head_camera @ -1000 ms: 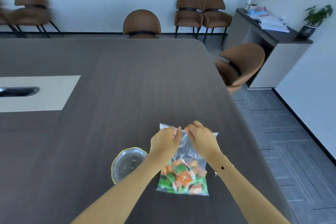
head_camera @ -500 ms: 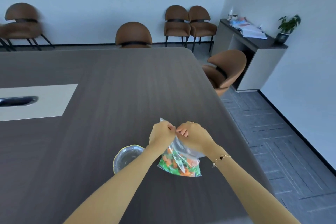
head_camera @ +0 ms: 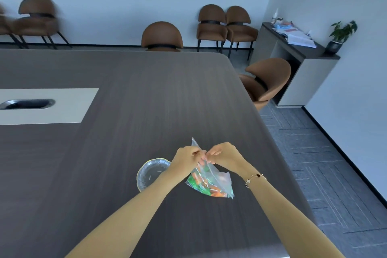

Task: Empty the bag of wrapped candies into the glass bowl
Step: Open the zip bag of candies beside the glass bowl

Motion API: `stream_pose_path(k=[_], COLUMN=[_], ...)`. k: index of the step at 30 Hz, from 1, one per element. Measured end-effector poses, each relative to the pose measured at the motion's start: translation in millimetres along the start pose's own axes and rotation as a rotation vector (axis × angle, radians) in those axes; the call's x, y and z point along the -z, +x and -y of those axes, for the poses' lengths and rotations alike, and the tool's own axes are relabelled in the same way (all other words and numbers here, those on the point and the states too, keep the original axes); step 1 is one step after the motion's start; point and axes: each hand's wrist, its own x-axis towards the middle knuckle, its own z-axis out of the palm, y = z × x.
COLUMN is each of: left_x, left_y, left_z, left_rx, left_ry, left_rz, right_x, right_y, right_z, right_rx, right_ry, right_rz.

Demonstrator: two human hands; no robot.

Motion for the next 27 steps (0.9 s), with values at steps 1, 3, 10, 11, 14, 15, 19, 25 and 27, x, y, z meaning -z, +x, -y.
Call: stream_pose_path(k=[1, 3, 10, 11, 14, 15, 19, 25, 27], left_x=[1, 2, 9, 10, 11, 11, 10, 25, 33], left_y=[-1, -3, -19, -20, -20, -19, -18, -22, -22], left_z=[0, -1, -3, -3, -2, -4, -12, -10, -10], left_rx=[0.010, 0.023, 0.022, 0.035, 0.052, 0.055, 0.056, 0.050, 0.059], left_ry=[0.003, 0.031, 0.179, 0.182, 0.151, 0.156, 0.239, 0.466, 0.485], left_rz=[0.006, 0.020, 0.022, 0.021, 0.003, -0.009, 0.000, 0.077, 0.071], right_x=[-2, -6, 2, 5, 0, -4, -17, 21, 35], right_y=[0, -1, 4, 6, 4, 1, -1, 22, 24], right_z=[1, 3, 2, -2, -10, -10, -11, -18, -15], right_rx=[-0.001, 0.005, 0.006, 0.007, -0.014, -0.025, -0.017, 0.054, 0.058], right_ry=[-0.043, -0.097, -0.346, -0.322, -0.212, -0.199, -0.222, -0.596, -0.553], right_rz=[-0.013, -0.042, -0.265, -0.285, -0.154, -0.075, 0.096, -0.185, -0.207])
